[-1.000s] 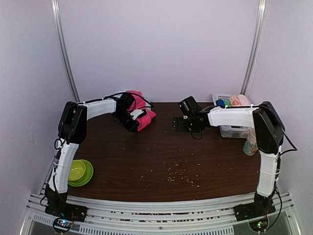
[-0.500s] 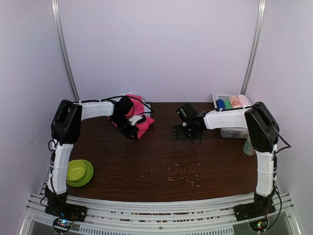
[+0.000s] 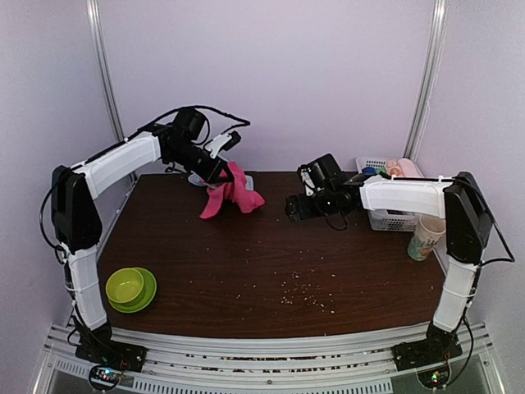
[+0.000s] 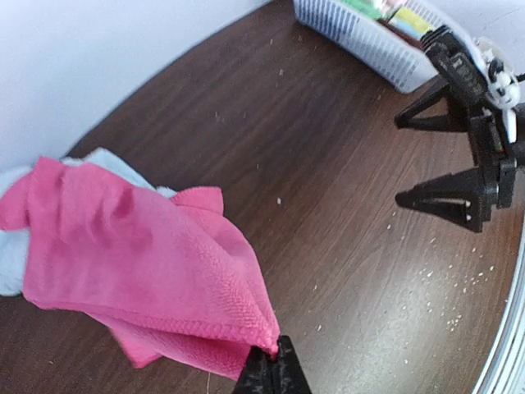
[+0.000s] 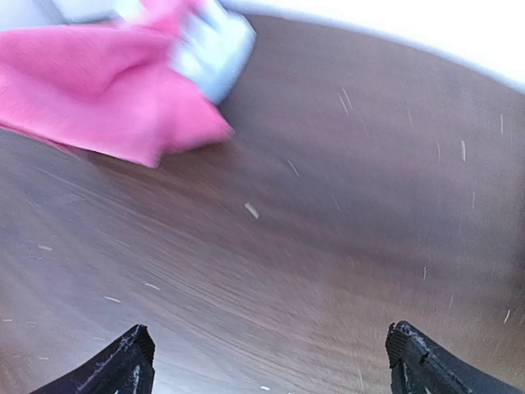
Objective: Roll the towels
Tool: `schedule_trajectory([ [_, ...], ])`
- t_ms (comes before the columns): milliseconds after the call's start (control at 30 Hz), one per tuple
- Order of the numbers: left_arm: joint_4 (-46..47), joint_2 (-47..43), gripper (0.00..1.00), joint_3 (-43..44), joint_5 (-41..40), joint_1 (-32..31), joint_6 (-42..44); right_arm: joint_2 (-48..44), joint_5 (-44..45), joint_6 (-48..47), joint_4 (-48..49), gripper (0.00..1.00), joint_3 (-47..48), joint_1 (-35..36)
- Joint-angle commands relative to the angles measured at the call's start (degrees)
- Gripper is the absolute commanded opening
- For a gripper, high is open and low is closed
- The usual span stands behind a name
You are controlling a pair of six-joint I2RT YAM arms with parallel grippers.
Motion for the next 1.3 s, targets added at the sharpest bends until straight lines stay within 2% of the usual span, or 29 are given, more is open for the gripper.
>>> schedule_trajectory([
  [0,-0.7,-4.5,0.0,4.3,5.7,-0.2,1.2,-5.3,-1.8,-9.6,3.8,1.0,2.9,2.8],
  [233,0.3,-7.5,0.0,5.0,12.8,-0.2,-4.2,-10.3,2.3,-18.2,11.2,0.99,0.9,10.3],
  [467,4.0,-8.8,0.0,2.0,13.3,-0.2,-8.8,-8.2,6.3,-21.6,18.2,0.94,-3.6,17.5],
  [733,5.0,-9.9,0.0,0.8,12.7,-0.3,-9.0,-1.4,5.4,-14.2,25.0,0.85,-7.8,18.9],
  [1033,5.0,-10.1,0.0,0.7,12.8,-0.3,-9.1,10.9,19.4,-9.8,26.8,0.81,-0.7,21.6],
  [1267,5.0,-11.2,0.0,-0.3,12.5,-0.2,-8.3,12.8,17.6,-9.8,29.9,0.79,-1.5,20.9],
])
